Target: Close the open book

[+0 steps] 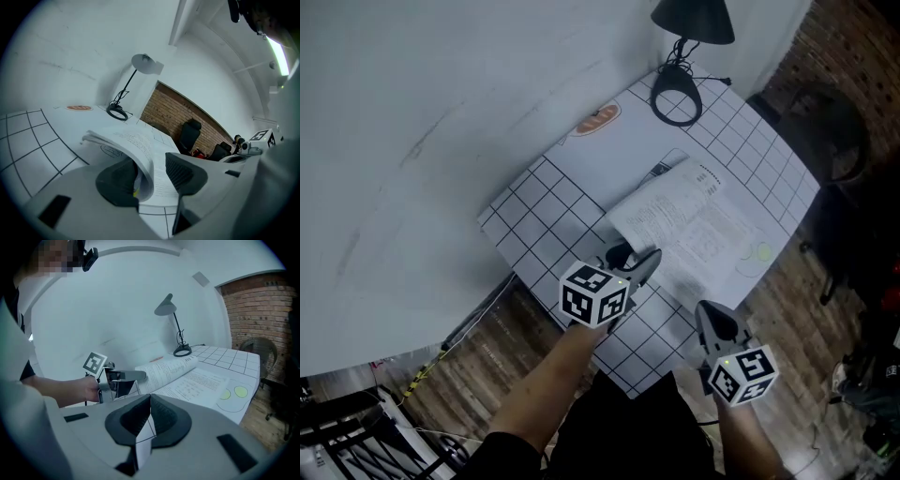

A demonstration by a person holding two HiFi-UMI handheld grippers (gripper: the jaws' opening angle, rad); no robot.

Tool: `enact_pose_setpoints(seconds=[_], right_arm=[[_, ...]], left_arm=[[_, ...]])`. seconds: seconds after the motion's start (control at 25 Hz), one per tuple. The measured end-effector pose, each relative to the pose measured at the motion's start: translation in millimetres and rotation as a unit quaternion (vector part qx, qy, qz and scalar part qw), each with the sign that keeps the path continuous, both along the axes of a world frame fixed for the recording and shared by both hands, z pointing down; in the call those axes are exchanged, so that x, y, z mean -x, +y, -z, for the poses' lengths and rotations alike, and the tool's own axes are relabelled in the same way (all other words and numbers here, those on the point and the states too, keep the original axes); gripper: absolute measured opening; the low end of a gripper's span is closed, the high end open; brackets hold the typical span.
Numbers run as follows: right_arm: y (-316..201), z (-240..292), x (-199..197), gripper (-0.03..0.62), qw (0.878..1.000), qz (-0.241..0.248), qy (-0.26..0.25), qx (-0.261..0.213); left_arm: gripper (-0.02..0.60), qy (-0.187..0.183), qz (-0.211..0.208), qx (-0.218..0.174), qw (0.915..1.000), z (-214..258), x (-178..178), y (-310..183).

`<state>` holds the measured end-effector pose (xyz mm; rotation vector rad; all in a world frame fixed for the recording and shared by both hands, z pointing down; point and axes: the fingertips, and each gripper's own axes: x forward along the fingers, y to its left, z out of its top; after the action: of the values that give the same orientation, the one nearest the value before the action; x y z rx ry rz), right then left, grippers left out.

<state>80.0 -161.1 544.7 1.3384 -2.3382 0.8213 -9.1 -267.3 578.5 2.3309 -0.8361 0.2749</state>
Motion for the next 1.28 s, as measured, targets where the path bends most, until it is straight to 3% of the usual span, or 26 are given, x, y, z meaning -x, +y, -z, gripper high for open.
enact_pose_setpoints(seconds=[0.12,0.24,0.36,0.68,0.88,0.96,1.12,1.28], right_arm=[[-5,-2,-7,0.003,1.000,0.001,-0.003,0.002],[-4,-5,-13,0.003,1.000,0.003,-0.003,0.008],[-4,-2,-21,0.003,1.000,0.001,-0.005,0.008],[-17,7,-30,0.004,1.000,0.000,-0.014,-0.006],[-19,8,-23,0.005,1.000,0.011,-0.023,-0.008],[-18,9,-25,0.005,1.000,0.009,-0.024,-0.008],[-14,7,-38,0.005,1.000,-0.005,-0.026,-0.005],[-10,8,-50,0.005,0.999,-0.020,-0.028,-0.004]], left_arm=[[0.153,-0.006,0.003,-0.007,1.0000,2,-4,-4],[0.058,-0.024,-0.015,-0.016,0.9995,2,-14,-1],[0.037,-0.037,-0.030,-0.018,0.9987,2,-23,5],[0.037,-0.019,-0.017,0.011,0.9996,1,-25,16],[0.038,0.018,0.008,0.033,0.9993,4,-23,14],[0.038,0.007,0.002,0.030,0.9995,3,-26,15],[0.038,-0.053,-0.048,0.015,0.9973,-7,-45,31],[0.049,-0.057,-0.054,0.028,0.9965,-14,-54,40]])
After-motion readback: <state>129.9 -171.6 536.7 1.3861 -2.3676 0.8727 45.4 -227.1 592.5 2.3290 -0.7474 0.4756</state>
